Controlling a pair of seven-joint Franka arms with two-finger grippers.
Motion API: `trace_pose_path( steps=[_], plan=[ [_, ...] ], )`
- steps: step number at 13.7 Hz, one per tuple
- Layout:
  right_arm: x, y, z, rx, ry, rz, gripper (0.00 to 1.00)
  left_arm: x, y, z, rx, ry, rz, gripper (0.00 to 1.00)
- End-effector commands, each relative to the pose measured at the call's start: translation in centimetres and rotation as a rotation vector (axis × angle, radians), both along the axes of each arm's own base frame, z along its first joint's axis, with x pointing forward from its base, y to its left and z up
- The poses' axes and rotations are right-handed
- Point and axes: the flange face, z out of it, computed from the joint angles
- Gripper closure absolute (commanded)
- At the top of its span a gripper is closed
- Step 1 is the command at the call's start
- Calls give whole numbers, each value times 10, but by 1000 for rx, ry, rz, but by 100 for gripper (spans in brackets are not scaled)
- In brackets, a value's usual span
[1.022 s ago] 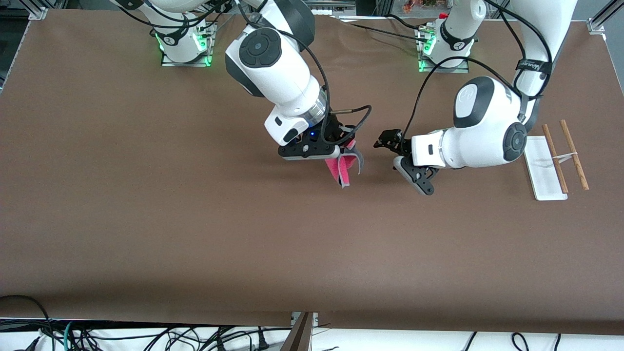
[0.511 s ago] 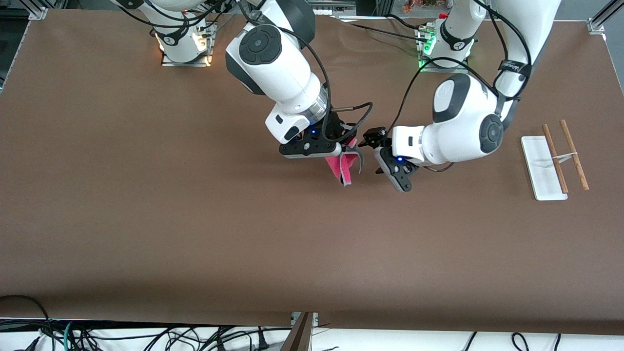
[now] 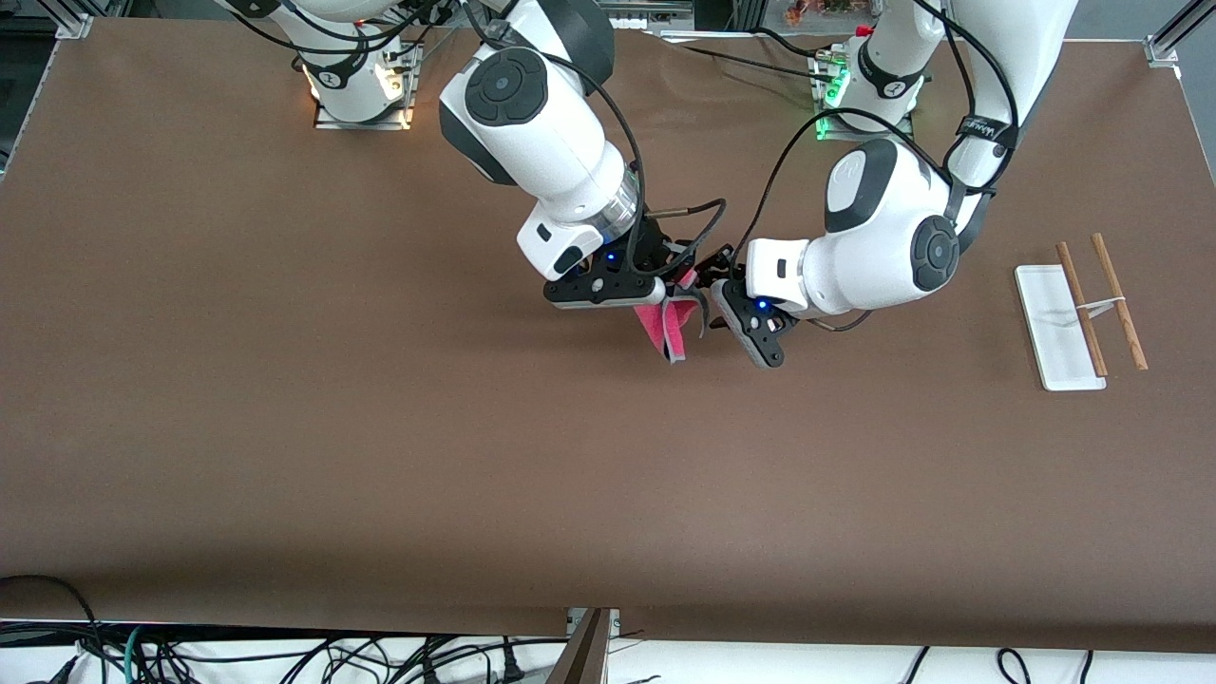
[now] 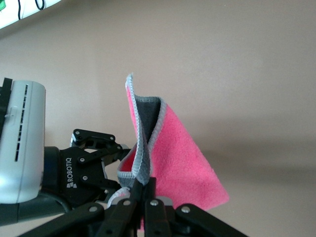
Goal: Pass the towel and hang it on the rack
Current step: 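Grasp the hanging towel with the left gripper beside the right gripper, then carry the towel to the rack while the right gripper withdraws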
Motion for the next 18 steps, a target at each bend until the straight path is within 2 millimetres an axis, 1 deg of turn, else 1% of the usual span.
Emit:
trace_pose_path(
  steps=[1,2,4,6,8,9,10,11,12,13,14,15,16,17,18],
  plan=[
    [0,-3,9,10,-4,-5,100,0,0,1,-26,-7,6,96],
    [0,-3,9,10,-4,-5,100,0,0,1,-27,-6,8,100],
    [1,-4,9,9,-5,-6,100,0,1,2,-26,-2,12,100],
    [2,-5,9,10,-4,-8,100,4,9,-1,-27,7,21,100],
    [2,-5,9,10,-4,-9,100,10,19,1,-27,-5,26,100],
    [3,-5,9,9,-6,-9,100,12,21,3,-28,-10,29,100],
    [3,-6,9,10,-4,-11,90,14,23,4,-28,-10,34,100],
    [4,-7,8,6,-7,-10,35,14,27,5,-27,-1,35,100],
    [6,-9,9,0,-19,3,0,17,34,6,-29,8,42,100],
    [7,-11,12,-3,-34,20,0,20,44,6,-28,24,47,100],
    [12,-18,14,-3,-36,12,0,22,52,5,-27,31,54,100],
    [16,-23,15,0,-37,3,0,24,57,7,-28,37,54,100],
    [18,-26,14,-7,-32,0,0,28,69,9,-30,50,66,100],
    [23,-33,19,-6,-37,-12,0,31,80,13,-32,67,71,100],
    [30,-44,20,-10,-37,-24,0,33,92,16,-31,90,74,100]
  ],
)
